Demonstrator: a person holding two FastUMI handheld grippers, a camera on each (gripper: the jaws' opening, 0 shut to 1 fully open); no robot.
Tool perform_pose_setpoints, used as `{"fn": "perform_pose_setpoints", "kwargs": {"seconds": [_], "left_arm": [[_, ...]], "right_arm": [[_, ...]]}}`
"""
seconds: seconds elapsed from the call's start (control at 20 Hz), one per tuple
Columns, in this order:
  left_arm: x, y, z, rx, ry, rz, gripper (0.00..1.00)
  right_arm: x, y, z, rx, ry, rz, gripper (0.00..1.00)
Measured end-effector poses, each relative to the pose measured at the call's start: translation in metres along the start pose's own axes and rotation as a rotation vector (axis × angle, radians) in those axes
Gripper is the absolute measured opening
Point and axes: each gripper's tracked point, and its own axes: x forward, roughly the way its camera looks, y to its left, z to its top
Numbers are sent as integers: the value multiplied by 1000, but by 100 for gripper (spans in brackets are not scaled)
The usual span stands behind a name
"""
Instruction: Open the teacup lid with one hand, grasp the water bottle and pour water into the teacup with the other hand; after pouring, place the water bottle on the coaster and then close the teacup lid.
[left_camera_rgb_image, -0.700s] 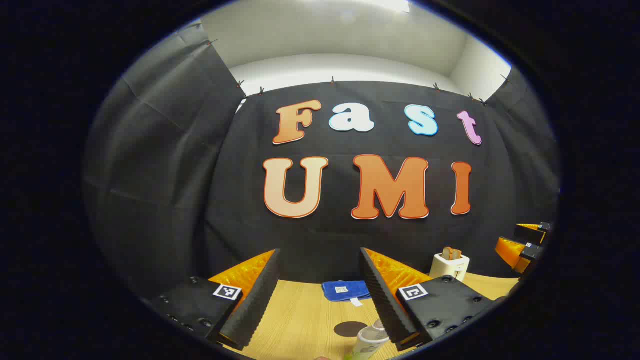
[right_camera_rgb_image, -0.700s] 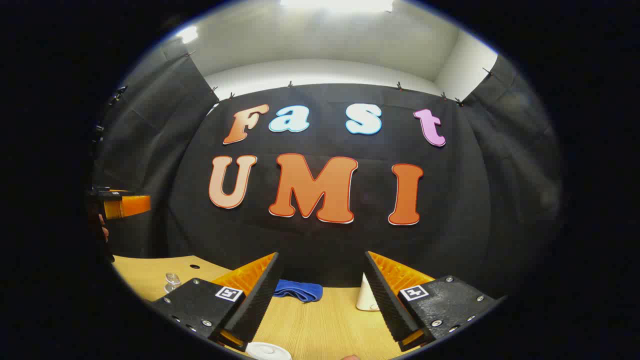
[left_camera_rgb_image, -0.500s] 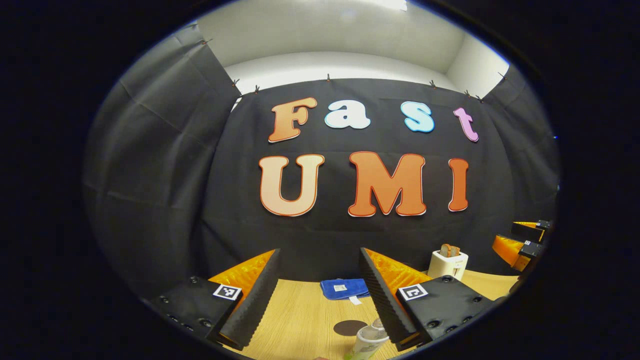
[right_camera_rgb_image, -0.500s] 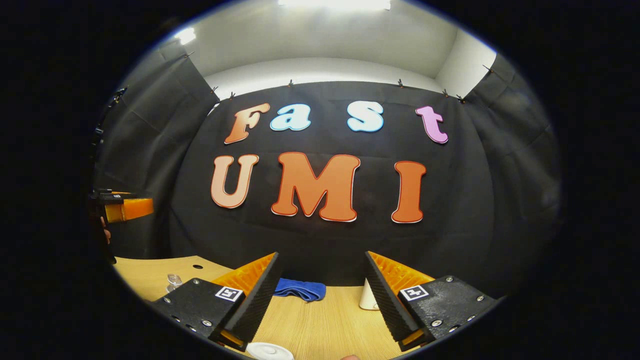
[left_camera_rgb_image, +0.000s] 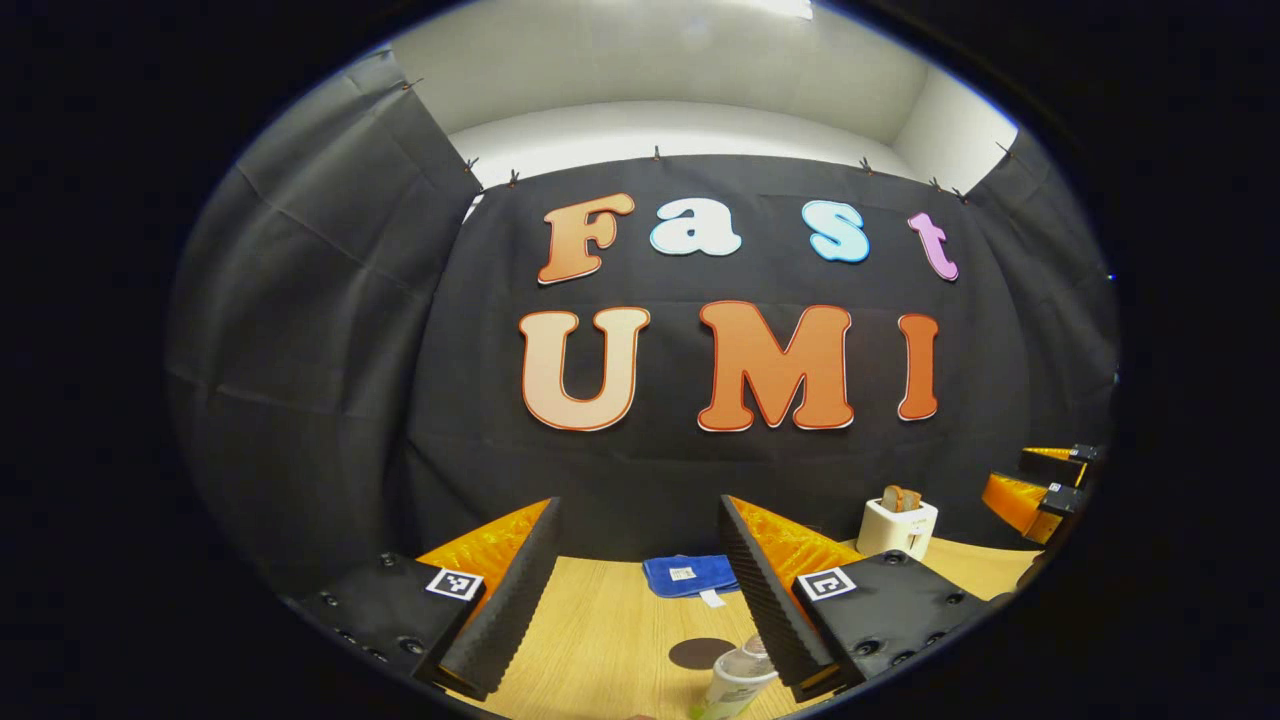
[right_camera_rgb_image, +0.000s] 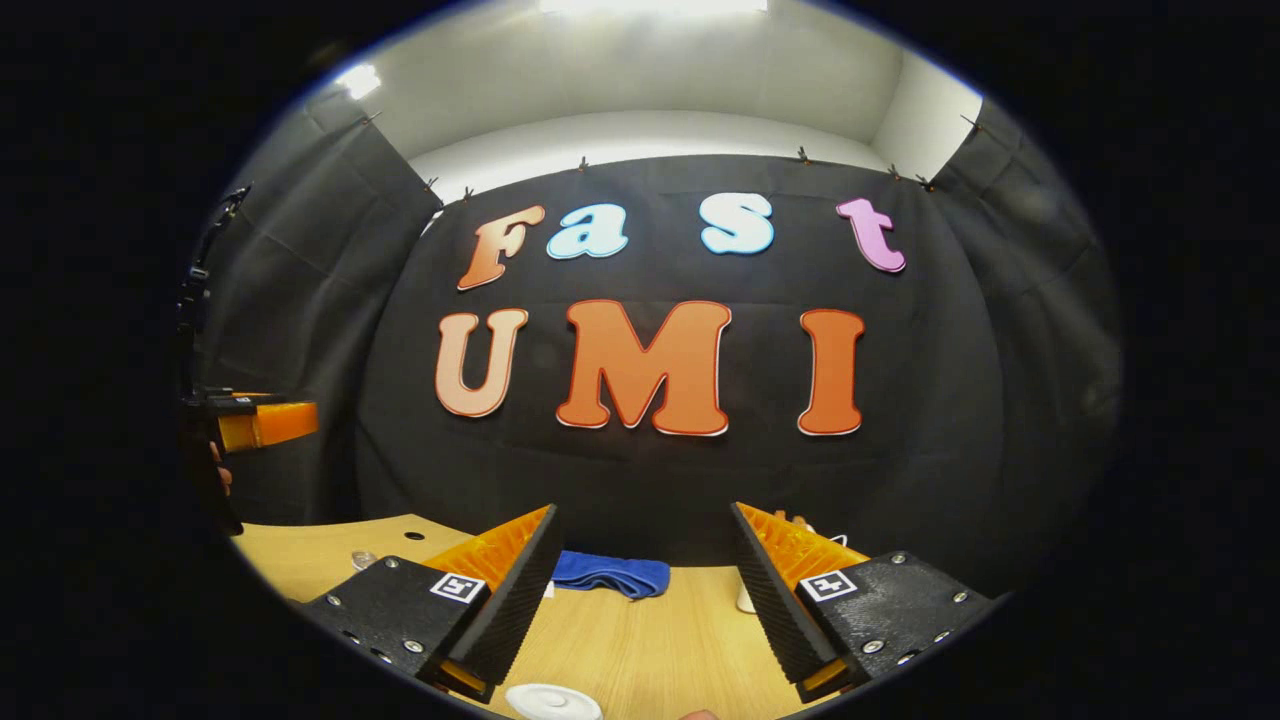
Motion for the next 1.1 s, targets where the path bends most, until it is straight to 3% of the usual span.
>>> {"fn": "perform_pose_setpoints", "kwargs": {"seconds": [0.45, 0.75, 1.1], "left_arm": [[-7, 3, -17, 6, 37, -7, 99], [-15, -20, -42, 49, 64, -72, 98], [-27, -28, -69, 76, 96, -97, 99]], "right_arm": [[-3, 8, -16, -11, 31, 26, 98], [-9, 15, -60, -11, 139, 56, 98], [-25, 39, -110, -11, 256, 136, 97]]}}
